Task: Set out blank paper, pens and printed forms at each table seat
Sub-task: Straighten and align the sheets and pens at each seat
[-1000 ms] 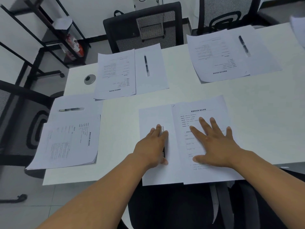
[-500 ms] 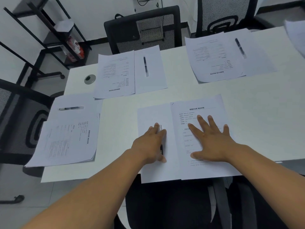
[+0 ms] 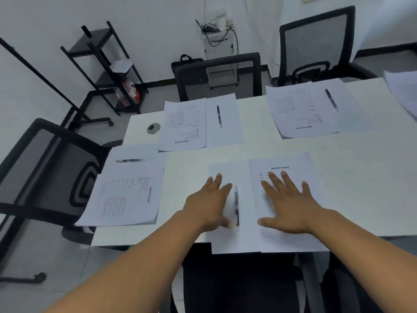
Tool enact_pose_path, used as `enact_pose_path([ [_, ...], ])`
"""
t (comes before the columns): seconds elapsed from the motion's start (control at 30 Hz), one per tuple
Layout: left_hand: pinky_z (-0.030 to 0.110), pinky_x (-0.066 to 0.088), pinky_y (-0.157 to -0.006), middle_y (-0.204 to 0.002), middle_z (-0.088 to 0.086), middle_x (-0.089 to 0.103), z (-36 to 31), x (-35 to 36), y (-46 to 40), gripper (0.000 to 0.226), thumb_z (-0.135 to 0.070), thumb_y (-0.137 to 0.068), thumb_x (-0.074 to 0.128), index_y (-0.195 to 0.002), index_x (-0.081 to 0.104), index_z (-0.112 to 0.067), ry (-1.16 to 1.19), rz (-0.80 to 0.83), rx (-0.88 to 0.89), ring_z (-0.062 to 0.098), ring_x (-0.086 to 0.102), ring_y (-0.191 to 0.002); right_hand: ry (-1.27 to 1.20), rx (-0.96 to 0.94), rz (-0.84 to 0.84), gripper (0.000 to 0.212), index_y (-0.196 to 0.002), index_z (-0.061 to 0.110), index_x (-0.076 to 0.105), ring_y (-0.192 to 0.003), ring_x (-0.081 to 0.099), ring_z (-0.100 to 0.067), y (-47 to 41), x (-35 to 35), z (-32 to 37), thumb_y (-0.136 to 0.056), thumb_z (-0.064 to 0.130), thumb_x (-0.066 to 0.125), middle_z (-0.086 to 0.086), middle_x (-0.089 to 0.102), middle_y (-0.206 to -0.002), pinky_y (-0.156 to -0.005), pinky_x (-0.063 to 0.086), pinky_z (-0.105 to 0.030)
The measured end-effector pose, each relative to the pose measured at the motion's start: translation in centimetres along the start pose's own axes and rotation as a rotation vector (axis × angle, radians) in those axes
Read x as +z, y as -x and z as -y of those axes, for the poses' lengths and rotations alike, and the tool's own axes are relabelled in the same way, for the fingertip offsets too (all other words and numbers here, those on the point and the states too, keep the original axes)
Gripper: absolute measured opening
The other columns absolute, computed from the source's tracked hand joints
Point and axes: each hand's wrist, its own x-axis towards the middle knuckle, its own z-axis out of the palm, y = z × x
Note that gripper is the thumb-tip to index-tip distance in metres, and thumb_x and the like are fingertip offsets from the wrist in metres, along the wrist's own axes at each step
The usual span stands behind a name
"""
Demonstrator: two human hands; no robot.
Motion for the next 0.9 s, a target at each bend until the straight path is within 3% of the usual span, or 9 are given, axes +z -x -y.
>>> enact_pose_path([
  [0.47,0.055,0.046,-0.12,-0.184,-0.001,-0.009,10.3,-8.9,16.9,0.117,-0.057,-0.093,0.081,-0.175,0.001,-0.03,-0.114,-0.299,-0.184,0.027,0.001,-0.171,0.144,-0.248,-0.281,0.113,-0.171,0.031,-0.012,-0.164,-0.024,-0.03,6.1,-11.9,19.9,-0.091,0.087,0.043,0.001,-0.025,-0.178,-0.131,-0.002,-0.065],
  [0.9,0.066,0.017,-0.132,-0.184,0.008,-0.007,28.5,-9.3,40.5,0.112,-0.056,-0.096,0.077,-0.175,0.004,-0.026,-0.209,-0.522,-0.318,0.038,-0.012,-0.169,0.221,-0.465,-0.629,0.087,-0.17,0.028,0.012,-0.167,0.005,-0.027,15.5,-13.4,50.9,-0.101,0.068,0.047,-0.001,0.012,-0.18,-0.134,0.011,-0.053],
])
